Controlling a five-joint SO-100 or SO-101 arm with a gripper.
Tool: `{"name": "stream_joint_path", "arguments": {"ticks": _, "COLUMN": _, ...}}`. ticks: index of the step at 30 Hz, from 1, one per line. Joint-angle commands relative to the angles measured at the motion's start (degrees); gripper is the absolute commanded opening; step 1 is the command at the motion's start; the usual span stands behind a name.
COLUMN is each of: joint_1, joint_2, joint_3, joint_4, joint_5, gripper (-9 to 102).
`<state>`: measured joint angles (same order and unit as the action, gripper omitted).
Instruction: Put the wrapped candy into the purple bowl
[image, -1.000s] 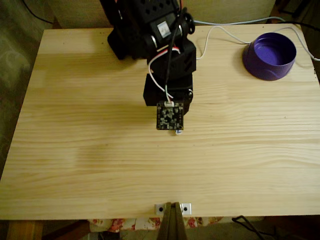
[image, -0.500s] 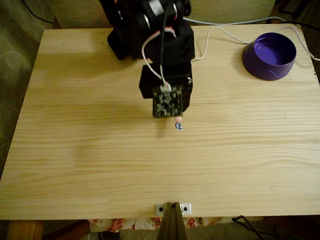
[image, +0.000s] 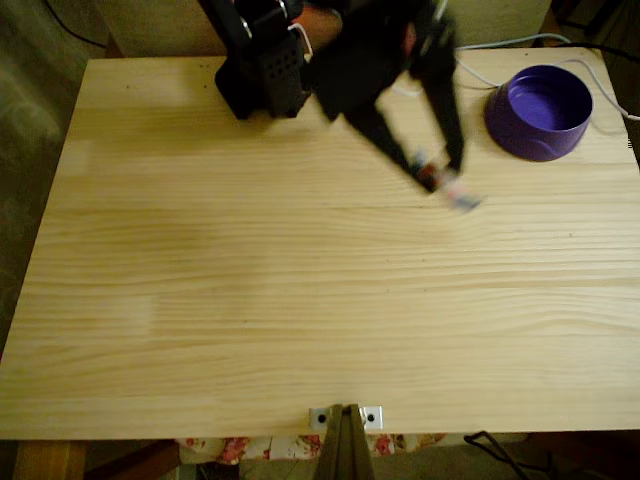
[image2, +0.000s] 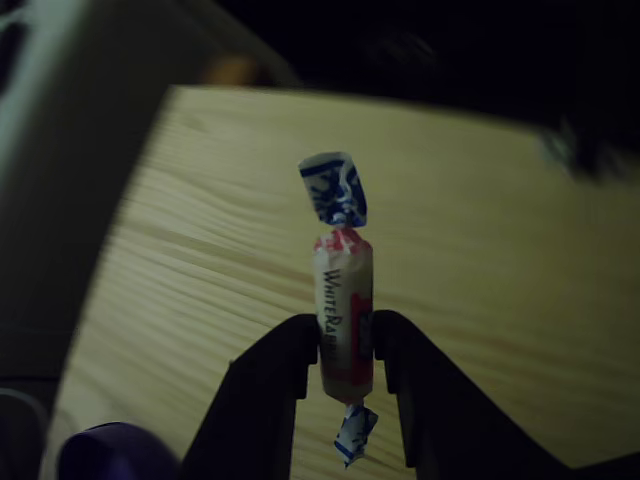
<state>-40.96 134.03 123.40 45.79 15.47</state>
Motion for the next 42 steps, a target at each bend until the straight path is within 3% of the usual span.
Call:
{"name": "stream_joint_path", "arguments": {"ticks": 1, "joint_1": -5.0, "joint_2": 3.2, "joint_3": -10.9, "joint_4": -1.2, "joint_5": -2.1, "gripper": 1}}
{"name": "stream_joint_path", "arguments": {"ticks": 11, "joint_1": -20.0, "joint_2": -5.4, "joint_3": -20.3, "joint_4": -3.7, "joint_5": -10.4, "gripper": 1}}
{"name": "stream_joint_path", "arguments": {"ticks": 20, "joint_1": -32.0, "joint_2": -15.8, "joint_3": -21.4, "joint_4": -3.9, "joint_5": -7.7, "gripper": 0}}
{"name": "stream_joint_path", "arguments": {"ticks": 32, "joint_1": -39.6, "joint_2": -27.5, "joint_3": -19.9, "joint_4": -4.7, "joint_5": -11.1, "gripper": 0}}
{"name": "stream_joint_path", "arguments": {"ticks": 42, "joint_1": -41.8, "joint_2": -40.9, "joint_3": -30.2, "joint_4": -1.8, "joint_5": -10.5, "gripper": 0}}
